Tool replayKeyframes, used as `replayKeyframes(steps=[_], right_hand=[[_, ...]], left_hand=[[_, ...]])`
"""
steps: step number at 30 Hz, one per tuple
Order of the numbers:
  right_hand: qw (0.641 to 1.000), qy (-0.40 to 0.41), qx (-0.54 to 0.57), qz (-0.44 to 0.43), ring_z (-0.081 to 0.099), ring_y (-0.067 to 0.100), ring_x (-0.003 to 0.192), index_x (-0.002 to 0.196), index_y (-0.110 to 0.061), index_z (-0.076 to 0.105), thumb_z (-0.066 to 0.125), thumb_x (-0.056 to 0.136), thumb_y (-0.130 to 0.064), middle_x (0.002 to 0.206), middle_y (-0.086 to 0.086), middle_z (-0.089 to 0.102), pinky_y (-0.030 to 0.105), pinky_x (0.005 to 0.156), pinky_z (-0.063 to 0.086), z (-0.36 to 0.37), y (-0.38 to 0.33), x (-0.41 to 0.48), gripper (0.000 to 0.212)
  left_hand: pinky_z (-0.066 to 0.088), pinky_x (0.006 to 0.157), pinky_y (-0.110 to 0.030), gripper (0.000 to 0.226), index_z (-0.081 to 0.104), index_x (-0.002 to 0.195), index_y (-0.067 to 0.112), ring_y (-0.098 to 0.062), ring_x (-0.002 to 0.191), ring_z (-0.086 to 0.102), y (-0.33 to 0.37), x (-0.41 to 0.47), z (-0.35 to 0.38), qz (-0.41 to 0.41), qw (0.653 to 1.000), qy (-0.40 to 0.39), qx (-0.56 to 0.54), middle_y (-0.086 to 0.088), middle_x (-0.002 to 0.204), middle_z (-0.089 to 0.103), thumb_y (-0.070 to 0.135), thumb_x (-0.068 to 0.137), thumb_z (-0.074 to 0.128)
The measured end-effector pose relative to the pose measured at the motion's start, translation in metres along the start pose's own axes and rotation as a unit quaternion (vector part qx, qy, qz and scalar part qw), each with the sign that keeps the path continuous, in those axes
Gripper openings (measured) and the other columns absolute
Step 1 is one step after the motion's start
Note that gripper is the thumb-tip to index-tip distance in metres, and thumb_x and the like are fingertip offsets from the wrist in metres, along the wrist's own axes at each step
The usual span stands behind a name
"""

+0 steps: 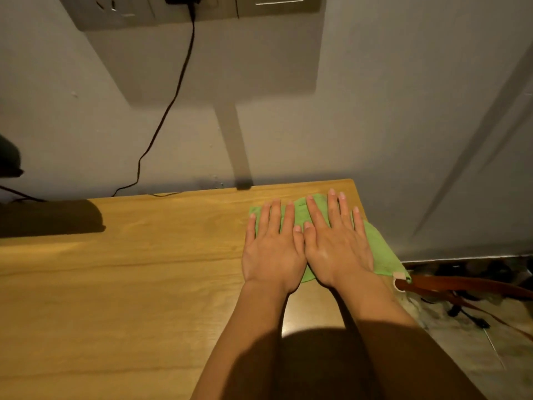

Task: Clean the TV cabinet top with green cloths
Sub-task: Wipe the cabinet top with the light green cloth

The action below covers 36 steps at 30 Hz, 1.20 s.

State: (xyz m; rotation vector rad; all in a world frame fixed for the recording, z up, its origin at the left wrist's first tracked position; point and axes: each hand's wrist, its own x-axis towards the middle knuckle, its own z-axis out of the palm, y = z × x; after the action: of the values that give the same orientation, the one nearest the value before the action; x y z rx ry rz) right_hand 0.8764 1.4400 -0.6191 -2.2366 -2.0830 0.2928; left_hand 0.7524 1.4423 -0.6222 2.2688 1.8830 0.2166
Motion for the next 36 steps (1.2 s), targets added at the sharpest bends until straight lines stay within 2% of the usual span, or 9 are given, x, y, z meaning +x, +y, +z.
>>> replayKeyframes(steps=[12,14,16,18,20,22,26,32,36], right_hand=[[1.000,0.009,0.002,0.009,-0.022,0.022,0.149,0.155,-0.033,-0.011,0.000,0.097,-0.048,0.164,0.008,-0.020,0.044,0.121,-0.011,-0.003,-0.003,0.046,0.061],[1.000,0.011,0.004,0.009,-0.021,0.022,0.149,0.155,-0.033,-0.010,0.001,0.097,-0.048,0.164,0.008,-0.019,0.044,0.121,-0.011,-0.003,-0.003,0.045,0.061],[1.000,0.016,0.007,0.011,-0.020,0.023,0.150,0.156,-0.033,-0.009,0.003,0.098,-0.047,0.164,0.009,-0.017,0.044,0.121,-0.010,-0.002,-0.003,0.044,0.061],[1.000,0.017,0.008,0.011,-0.018,0.023,0.150,0.156,-0.032,-0.008,0.005,0.099,-0.047,0.164,0.012,-0.015,0.044,0.121,-0.010,-0.002,-0.003,0.044,0.060],[1.000,0.017,0.009,0.011,-0.017,0.024,0.151,0.156,-0.032,-0.007,0.006,0.099,-0.046,0.165,0.013,-0.013,0.044,0.121,-0.010,-0.003,-0.003,0.043,0.060],[1.000,0.016,0.009,0.013,-0.017,0.024,0.151,0.156,-0.032,-0.006,0.007,0.099,-0.047,0.165,0.013,-0.013,0.044,0.121,-0.010,-0.003,-0.003,0.044,0.060],[1.000,0.023,0.011,0.017,-0.016,0.023,0.151,0.156,-0.033,-0.005,0.008,0.099,-0.048,0.165,0.012,-0.011,0.043,0.121,-0.010,-0.002,-0.003,0.045,0.060],[1.000,0.008,0.024,0.017,-0.018,0.023,0.150,0.156,-0.034,-0.005,0.010,0.100,-0.049,0.165,0.012,-0.014,0.043,0.121,-0.011,-0.007,-0.003,0.040,0.060],[0.999,0.017,0.021,0.029,-0.019,0.024,0.150,0.156,-0.033,-0.005,0.008,0.101,-0.048,0.164,0.013,-0.014,0.044,0.122,-0.009,-0.006,-0.002,0.019,0.059]], left_hand=[[-0.006,0.121,-0.043,0.056,0.000,0.156,0.025,-0.015,0.149,-0.014,-0.011,0.051,-0.002,0.036,0.999,0.006,-0.011,0.001,0.164,-0.008,0.041,0.102,0.006],[0.002,0.121,-0.043,0.055,0.013,0.155,0.021,-0.019,0.150,-0.004,-0.010,0.048,-0.005,0.040,0.998,0.036,-0.021,-0.004,0.164,0.002,0.038,0.103,0.014],[0.019,0.117,-0.045,0.049,0.036,0.148,0.014,-0.027,0.145,0.022,-0.008,0.043,-0.009,0.049,0.995,0.087,-0.022,-0.013,0.156,0.028,0.032,0.103,0.027],[0.036,0.104,-0.043,0.039,0.055,0.130,0.009,-0.027,0.121,0.047,-0.005,0.039,-0.010,0.063,0.989,0.135,-0.019,-0.012,0.129,0.052,0.027,0.100,0.038],[0.040,0.099,-0.042,0.034,0.060,0.121,0.008,-0.026,0.109,0.052,-0.004,0.037,-0.009,0.059,0.987,0.142,-0.036,-0.009,0.117,0.056,0.025,0.099,0.041],[0.033,0.107,-0.042,0.038,0.056,0.128,0.009,-0.025,0.121,0.048,-0.003,0.040,-0.007,0.045,0.991,0.114,-0.043,-0.008,0.128,0.054,0.027,0.101,0.037],[0.015,0.120,-0.042,0.049,0.038,0.147,0.016,-0.020,0.145,0.024,-0.007,0.045,-0.001,0.031,0.996,0.069,-0.039,-0.005,0.154,0.037,0.033,0.103,0.025],[-0.007,0.120,-0.048,0.056,0.016,0.155,0.029,-0.013,0.150,-0.005,-0.008,0.047,0.000,0.008,1.000,0.015,-0.019,0.004,0.164,0.004,0.042,0.100,0.010],[-0.006,0.120,-0.046,0.056,0.006,0.155,0.031,-0.014,0.148,-0.015,-0.007,0.035,0.001,0.021,1.000,-0.013,-0.006,0.004,0.164,-0.009,0.044,0.101,0.006]])
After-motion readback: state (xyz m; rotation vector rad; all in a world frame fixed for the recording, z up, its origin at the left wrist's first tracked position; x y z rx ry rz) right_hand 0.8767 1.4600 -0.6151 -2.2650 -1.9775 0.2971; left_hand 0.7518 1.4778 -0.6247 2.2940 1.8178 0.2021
